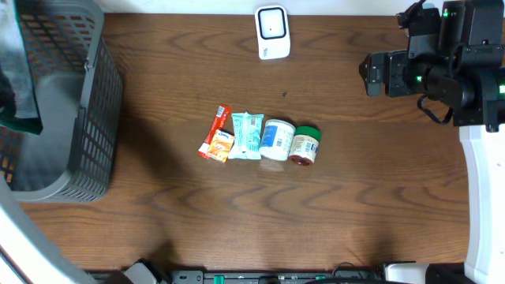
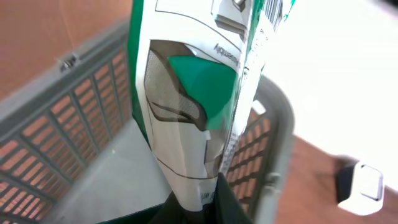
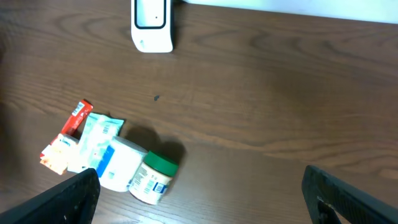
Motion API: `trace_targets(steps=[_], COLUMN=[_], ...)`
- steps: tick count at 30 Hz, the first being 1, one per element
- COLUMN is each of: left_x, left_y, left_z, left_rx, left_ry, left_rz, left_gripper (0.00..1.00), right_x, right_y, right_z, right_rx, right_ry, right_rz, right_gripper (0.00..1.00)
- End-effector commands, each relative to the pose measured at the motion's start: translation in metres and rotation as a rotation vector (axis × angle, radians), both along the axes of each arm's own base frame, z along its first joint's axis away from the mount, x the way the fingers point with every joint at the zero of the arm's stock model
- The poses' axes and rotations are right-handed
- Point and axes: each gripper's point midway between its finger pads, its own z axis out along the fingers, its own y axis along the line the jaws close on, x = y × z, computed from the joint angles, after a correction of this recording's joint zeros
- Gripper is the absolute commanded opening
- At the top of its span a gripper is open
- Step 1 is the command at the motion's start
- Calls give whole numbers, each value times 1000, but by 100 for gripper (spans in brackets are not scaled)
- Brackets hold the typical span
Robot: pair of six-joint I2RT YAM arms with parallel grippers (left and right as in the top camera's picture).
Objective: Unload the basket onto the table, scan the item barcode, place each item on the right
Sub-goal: 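Grasp the large green-white wipes packet in the basket with left gripper, then carry the green packet and lay it left of the tissue pack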
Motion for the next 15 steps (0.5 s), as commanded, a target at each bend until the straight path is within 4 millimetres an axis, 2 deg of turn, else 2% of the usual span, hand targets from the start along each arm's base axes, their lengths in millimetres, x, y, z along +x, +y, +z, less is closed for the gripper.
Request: trace_targets(steps=[1, 4, 6, 13, 15], left_x=[-12, -16, -15, -8, -6], left_y=[-29, -60, -83, -170, -190], left_z=[23, 22, 11, -45, -62], left_rx=[-46, -91, -125, -227, -238], left_ry=[-64, -47, -1, 210, 260], left_rz=[-15, -77, -133, -382, -438], left_gripper=[7, 7, 7, 7, 7], right_x=[0, 0, 0, 0, 0], right_y=[3, 3, 3, 3, 3], right_z=[5, 5, 5, 5, 5], right_rx=[-5, -5, -5, -5, -5], right_ry=[-17, -17, -17, -17, -17], right_rz=[17, 17, 17, 17, 17], right_gripper=[99, 99, 99, 99, 99])
